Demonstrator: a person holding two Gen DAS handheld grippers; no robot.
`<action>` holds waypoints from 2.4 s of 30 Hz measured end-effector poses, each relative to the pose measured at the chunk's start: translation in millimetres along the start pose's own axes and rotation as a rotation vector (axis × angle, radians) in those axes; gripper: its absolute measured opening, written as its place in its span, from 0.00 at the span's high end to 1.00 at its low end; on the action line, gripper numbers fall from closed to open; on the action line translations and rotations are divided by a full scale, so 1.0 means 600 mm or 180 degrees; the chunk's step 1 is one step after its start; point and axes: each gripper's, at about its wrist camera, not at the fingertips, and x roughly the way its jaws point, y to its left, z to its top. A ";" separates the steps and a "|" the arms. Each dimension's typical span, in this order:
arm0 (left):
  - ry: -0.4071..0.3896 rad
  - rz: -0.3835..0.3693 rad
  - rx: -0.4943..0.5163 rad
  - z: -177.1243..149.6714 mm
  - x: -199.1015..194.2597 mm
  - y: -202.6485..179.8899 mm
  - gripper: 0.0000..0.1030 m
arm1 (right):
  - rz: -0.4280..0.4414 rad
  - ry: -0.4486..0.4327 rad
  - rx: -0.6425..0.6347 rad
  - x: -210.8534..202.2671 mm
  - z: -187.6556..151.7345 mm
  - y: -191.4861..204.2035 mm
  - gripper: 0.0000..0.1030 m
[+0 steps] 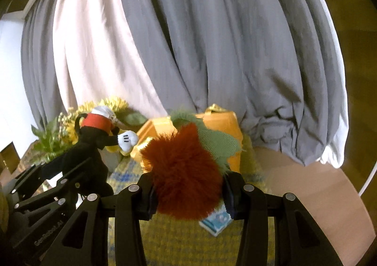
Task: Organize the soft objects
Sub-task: 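Lift the black plush and red pompom and carry both over the crate, then open both grippers to drop the plush toys into the crate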
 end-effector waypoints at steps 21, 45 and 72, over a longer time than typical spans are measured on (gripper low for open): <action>0.0076 0.0001 0.0097 0.097 0.151 0.071 0.49 | -0.0297 -0.0318 -0.0060 0.107 0.118 0.034 0.56; 0.0653 0.0140 0.0290 0.050 0.350 0.086 0.49 | -0.0247 0.0232 -0.0190 0.327 0.121 0.018 0.56; 0.0737 -0.0228 0.0139 0.089 0.395 0.081 0.29 | -0.0421 0.0546 0.0314 0.381 0.113 -0.054 0.34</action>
